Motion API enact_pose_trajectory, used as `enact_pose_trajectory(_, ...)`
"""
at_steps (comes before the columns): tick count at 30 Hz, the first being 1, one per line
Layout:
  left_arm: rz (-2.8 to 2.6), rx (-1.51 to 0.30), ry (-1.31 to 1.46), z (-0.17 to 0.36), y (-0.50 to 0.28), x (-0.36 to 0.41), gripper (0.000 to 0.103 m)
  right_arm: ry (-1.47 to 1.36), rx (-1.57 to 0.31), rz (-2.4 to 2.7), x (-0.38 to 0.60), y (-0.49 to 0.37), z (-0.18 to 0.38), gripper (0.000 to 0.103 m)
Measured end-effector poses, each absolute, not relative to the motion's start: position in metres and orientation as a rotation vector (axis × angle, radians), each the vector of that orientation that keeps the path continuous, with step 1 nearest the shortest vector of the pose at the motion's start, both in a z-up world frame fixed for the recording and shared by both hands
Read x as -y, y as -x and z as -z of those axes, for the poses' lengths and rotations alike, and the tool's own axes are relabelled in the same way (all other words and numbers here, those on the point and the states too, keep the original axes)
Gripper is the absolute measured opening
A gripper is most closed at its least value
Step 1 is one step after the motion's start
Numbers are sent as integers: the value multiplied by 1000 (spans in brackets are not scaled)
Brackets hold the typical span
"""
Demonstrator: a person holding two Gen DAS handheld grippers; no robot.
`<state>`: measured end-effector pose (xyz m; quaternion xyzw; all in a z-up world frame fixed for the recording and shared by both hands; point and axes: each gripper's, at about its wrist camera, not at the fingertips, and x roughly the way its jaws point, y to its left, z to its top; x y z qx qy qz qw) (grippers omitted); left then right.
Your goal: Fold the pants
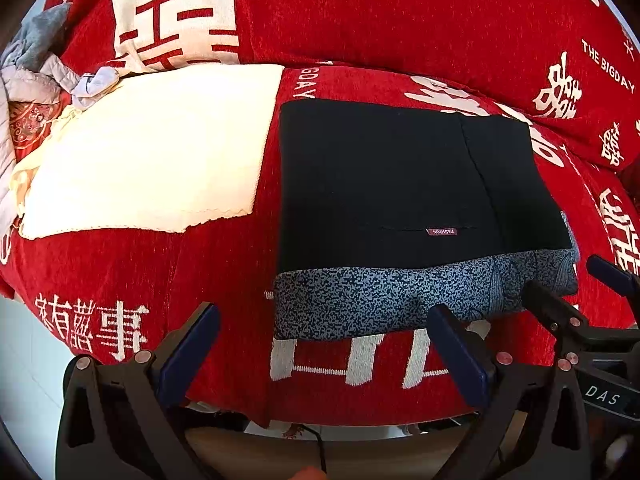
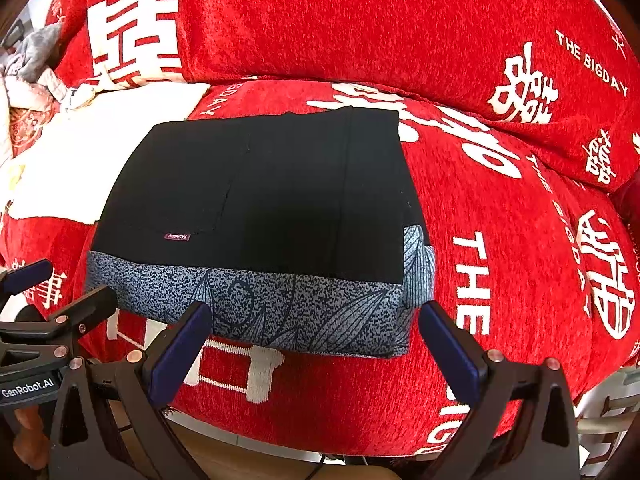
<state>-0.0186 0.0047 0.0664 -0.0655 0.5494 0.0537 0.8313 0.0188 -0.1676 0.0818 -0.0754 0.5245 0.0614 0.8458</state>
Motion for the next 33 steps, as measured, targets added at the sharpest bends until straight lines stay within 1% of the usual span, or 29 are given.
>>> enact_pose_trajectory(17,-99,-1170,164,-65,22,-3,103,159,-1103,-130,169,-17,-82,103)
enact_pose_trajectory(28,-104,-1160,148,-64,37,3,103,165,-1093,-131,174,-3,-80,103)
enact_pose_trajectory(33,-105,-1173,125,-49,49,8,103,150,-1105,-105,178,11,-63,103)
